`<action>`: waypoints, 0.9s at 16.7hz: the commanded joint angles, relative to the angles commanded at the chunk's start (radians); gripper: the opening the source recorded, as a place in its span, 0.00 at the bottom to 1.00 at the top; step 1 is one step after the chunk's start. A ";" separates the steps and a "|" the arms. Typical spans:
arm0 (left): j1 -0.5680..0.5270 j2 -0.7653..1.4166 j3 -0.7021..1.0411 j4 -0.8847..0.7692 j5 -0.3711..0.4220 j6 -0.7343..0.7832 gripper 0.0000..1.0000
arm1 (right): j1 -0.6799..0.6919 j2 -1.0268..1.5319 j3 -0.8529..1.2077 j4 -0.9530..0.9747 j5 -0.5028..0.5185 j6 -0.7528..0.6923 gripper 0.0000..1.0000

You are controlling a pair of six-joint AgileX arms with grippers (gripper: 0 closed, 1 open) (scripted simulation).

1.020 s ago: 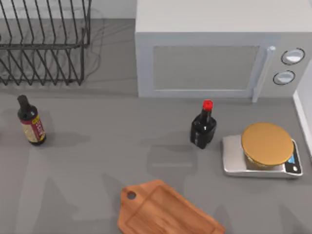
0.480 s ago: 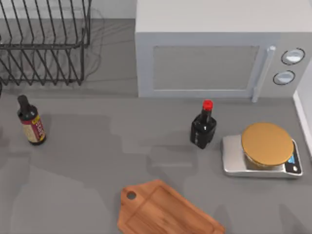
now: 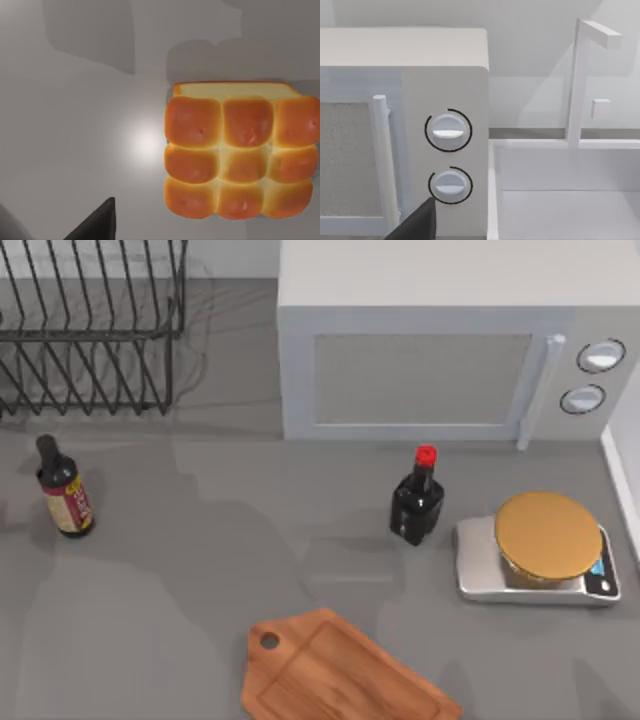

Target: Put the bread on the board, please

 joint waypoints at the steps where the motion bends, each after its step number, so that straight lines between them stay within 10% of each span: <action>1: 0.000 0.000 0.000 0.000 0.000 0.000 1.00 | 0.000 0.000 0.000 0.000 0.000 0.000 1.00; 15: 0.001 0.100 -0.143 0.243 0.001 0.003 1.00 | 0.000 0.000 0.000 0.000 0.000 0.000 1.00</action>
